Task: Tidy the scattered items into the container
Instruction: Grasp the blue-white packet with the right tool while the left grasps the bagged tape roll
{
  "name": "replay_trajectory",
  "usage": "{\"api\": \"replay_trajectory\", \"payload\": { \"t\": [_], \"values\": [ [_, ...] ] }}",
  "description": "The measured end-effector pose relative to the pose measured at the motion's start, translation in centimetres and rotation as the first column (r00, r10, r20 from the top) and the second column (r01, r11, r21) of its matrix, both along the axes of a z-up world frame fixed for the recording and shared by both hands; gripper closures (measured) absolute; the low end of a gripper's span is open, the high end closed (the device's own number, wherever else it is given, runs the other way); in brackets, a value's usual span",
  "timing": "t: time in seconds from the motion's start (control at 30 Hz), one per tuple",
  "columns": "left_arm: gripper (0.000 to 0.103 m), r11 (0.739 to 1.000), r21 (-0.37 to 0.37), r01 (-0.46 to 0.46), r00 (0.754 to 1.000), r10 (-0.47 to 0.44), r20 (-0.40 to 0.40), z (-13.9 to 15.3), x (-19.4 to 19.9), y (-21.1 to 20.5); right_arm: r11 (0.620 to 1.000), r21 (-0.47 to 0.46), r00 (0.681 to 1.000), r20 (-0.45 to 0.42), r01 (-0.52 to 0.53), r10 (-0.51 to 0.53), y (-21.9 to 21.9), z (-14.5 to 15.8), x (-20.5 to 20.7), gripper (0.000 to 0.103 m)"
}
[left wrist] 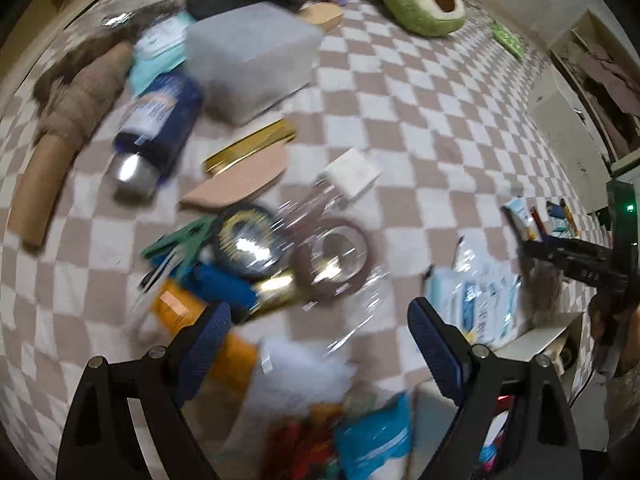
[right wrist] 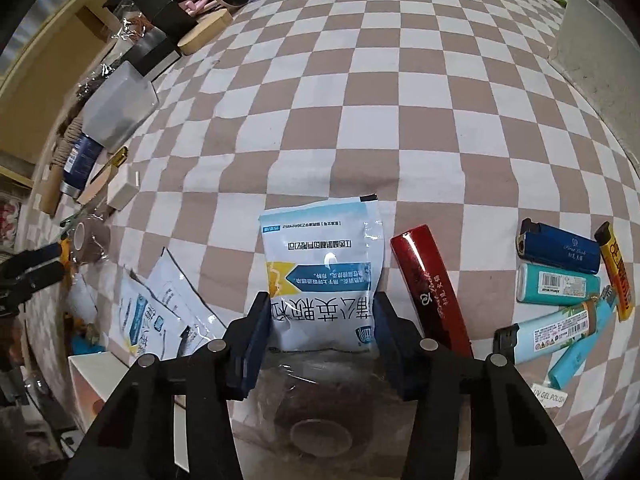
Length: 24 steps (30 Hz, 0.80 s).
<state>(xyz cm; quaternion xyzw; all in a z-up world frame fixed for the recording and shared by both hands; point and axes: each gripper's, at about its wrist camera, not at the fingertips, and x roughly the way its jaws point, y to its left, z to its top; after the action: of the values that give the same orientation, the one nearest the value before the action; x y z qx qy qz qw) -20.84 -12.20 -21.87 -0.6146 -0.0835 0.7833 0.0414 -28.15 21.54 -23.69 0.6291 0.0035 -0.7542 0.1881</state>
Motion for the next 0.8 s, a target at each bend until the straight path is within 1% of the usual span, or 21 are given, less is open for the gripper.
{"api": "replay_trajectory", "payload": {
  "t": [0.07, 0.17, 0.23, 0.3, 0.37, 0.43, 0.5, 0.6, 0.7, 0.73, 0.77, 0.8],
  "values": [
    [0.013, 1.000, -0.004, -0.026, 1.000, 0.026, 0.008, -0.1, 0.5, -0.9, 1.000, 0.001, 1.000, -0.001, -0.003, 0.003, 0.1, -0.1, 0.1, 0.053],
    [0.013, 0.997, 0.038, -0.063, 0.998, 0.063, -0.004, 0.3, 0.7, -1.5, 1.000, 0.001, 1.000, 0.000, -0.009, 0.009, -0.5, 0.1, 0.5, 0.054],
    [0.013, 0.994, 0.073, -0.079, 0.996, 0.081, -0.022, 0.9, 0.3, -1.2, 1.000, -0.006, 1.000, -0.002, -0.012, 0.012, -0.9, 0.2, 0.7, 0.054],
    [0.013, 0.992, 0.091, -0.085, 0.996, 0.088, -0.031, 1.2, -0.3, -0.4, 1.000, -0.019, 1.000, -0.003, -0.016, 0.016, -1.5, 0.3, 0.5, 0.054],
    [0.013, 0.992, 0.092, -0.082, 0.996, 0.085, -0.035, 1.3, -1.1, 0.8, 0.999, -0.043, 1.000, -0.008, -0.018, 0.018, -1.6, 0.8, 0.5, 0.054],
    [0.013, 0.995, 0.063, -0.073, 0.997, 0.076, -0.036, 1.3, -1.9, 2.0, 0.998, -0.062, 1.000, -0.015, -0.020, 0.019, -1.8, 1.3, 0.5, 0.054],
    [0.013, 0.997, 0.032, -0.070, 0.997, 0.071, -0.018, 0.8, -2.6, 3.0, 0.996, -0.083, 1.000, -0.019, -0.015, 0.014, -1.8, 1.7, 0.4, 0.054],
    [0.013, 0.997, 0.009, -0.082, 0.997, 0.082, 0.013, -0.5, -3.3, 3.6, 0.995, -0.105, 1.000, -0.019, -0.005, 0.003, -1.7, 2.0, 0.4, 0.054],
    [0.013, 0.996, -0.022, -0.087, 0.996, 0.088, 0.023, -1.2, -3.9, 4.1, 0.991, -0.130, 1.000, -0.018, -0.001, -0.001, -1.6, 2.4, 0.3, 0.054],
    [0.014, 0.995, -0.043, -0.089, 0.996, 0.090, 0.024, -1.4, -4.0, 4.3, 0.991, -0.137, 1.000, -0.019, -0.001, -0.002, -1.4, 2.6, 0.5, 0.054],
    [0.016, 0.994, -0.061, -0.090, 0.995, 0.091, 0.026, -1.4, -3.9, 4.4, 0.990, -0.144, 1.000, -0.019, 0.000, -0.002, -1.4, 2.8, 0.5, 0.054],
    [0.021, 0.993, -0.081, -0.086, 0.996, 0.089, 0.027, -1.5, -4.0, 4.6, 0.989, -0.147, 1.000, -0.020, 0.001, -0.004, -1.4, 2.8, 0.5, 0.054]
  ]
}}
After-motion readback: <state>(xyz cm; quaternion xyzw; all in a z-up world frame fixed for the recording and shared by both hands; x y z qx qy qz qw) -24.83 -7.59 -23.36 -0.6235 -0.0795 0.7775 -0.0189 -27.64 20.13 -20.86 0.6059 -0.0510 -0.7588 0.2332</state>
